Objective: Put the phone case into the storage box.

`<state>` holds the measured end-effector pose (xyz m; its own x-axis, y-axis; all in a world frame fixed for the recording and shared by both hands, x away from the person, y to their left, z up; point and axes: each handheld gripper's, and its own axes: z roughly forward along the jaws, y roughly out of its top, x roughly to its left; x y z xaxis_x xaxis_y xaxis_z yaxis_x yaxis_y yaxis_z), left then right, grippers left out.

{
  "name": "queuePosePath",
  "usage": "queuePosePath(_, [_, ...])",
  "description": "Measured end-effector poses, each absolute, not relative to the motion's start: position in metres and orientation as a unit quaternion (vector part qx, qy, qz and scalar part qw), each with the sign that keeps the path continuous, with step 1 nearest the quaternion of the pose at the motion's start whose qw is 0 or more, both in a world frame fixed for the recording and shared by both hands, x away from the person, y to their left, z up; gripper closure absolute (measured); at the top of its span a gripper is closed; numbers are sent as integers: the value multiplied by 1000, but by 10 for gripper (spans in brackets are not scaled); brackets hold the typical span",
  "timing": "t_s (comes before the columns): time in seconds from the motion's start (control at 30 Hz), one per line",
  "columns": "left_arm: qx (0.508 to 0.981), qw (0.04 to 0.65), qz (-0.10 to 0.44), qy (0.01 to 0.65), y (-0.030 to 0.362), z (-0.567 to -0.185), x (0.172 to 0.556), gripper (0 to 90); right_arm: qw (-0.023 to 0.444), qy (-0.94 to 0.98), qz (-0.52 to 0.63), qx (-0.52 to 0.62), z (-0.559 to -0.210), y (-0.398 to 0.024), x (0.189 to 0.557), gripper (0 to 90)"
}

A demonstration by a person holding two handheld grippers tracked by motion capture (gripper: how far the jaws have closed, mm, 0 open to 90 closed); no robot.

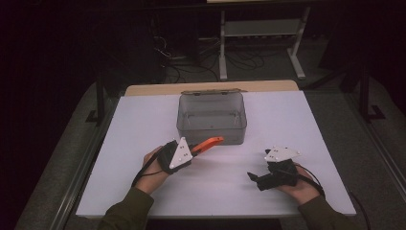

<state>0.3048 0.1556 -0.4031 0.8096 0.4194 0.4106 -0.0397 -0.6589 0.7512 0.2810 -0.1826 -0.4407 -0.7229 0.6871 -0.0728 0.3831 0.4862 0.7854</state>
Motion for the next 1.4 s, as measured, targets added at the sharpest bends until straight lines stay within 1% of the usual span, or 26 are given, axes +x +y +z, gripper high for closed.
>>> queuePosePath(0.5, [844,452,239,164,168,-396,313,795,195,840,394,318,-441,-183,281,0])
queuePosePath(1.3, [819,502,165,223,185,-395,325,795,198,841,391,318,-441,-183,281,0])
queuePosePath(1.4, [811,517,146,232,189,-395,327,795,198,841,391,318,-441,-183,281,0])
